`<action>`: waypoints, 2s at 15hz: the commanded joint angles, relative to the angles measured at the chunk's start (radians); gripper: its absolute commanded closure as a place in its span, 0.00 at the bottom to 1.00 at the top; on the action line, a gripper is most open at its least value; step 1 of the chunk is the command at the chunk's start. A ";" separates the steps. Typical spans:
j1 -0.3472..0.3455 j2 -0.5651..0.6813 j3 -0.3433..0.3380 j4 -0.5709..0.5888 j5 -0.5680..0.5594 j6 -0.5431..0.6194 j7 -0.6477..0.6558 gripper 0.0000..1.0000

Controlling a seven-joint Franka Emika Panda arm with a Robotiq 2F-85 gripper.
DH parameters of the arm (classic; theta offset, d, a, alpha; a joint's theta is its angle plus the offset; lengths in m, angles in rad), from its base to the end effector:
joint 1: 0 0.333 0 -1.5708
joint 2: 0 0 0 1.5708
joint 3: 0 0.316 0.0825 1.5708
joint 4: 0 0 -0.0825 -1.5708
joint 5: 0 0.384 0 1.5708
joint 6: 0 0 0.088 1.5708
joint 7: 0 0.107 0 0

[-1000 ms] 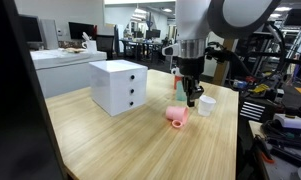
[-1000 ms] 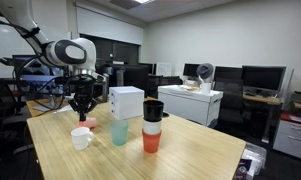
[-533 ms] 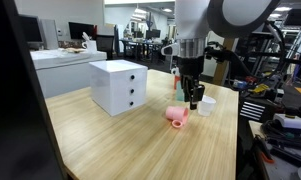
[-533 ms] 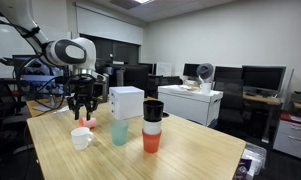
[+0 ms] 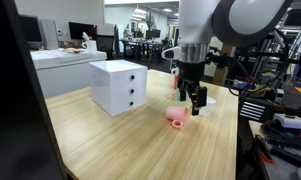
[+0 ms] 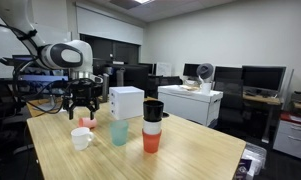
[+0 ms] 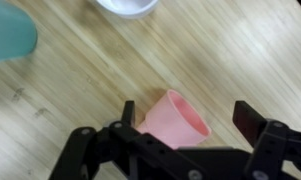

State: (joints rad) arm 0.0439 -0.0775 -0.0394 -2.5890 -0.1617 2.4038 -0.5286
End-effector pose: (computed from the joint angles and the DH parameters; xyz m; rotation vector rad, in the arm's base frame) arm 0.4268 0.0010 0.2770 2.9023 0.9925 -0.1986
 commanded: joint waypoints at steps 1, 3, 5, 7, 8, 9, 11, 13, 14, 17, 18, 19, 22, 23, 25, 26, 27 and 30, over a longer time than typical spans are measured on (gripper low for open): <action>-0.008 -0.014 0.002 -0.039 0.020 0.071 -0.051 0.00; -0.009 -0.008 0.001 -0.045 0.023 0.102 -0.061 0.27; -0.009 -0.005 0.001 -0.048 0.021 0.120 -0.060 0.41; -0.010 0.003 0.001 -0.051 0.012 0.140 -0.056 0.61; -0.010 0.003 0.000 -0.053 0.011 0.145 -0.056 0.68; -0.012 0.004 0.001 -0.053 0.004 0.145 -0.051 0.75; -0.015 0.003 0.005 -0.049 -0.030 0.129 -0.022 0.88; -0.017 0.005 0.006 -0.039 -0.043 0.109 -0.009 0.94; -0.017 0.007 0.006 -0.036 -0.044 0.106 -0.004 0.96; -0.017 0.011 0.007 -0.025 -0.042 0.086 0.003 0.95; -0.017 0.011 0.008 -0.022 -0.045 0.078 0.010 0.95; -0.018 0.009 0.009 -0.017 -0.051 0.070 0.021 0.92; -0.019 0.008 0.012 0.007 -0.062 0.019 0.052 0.94; -0.019 0.007 0.013 0.021 -0.068 -0.008 0.066 0.93; -0.017 0.008 0.015 0.068 -0.078 -0.073 0.097 0.94; -0.017 0.011 0.016 0.089 -0.080 -0.104 0.109 0.94; -0.018 0.015 0.016 0.109 -0.087 -0.122 0.121 0.94; -0.019 0.025 0.016 0.166 -0.111 -0.209 0.150 0.94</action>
State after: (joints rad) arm 0.0407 -0.0715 -0.0385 -2.4741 -0.2337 2.2703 -0.4256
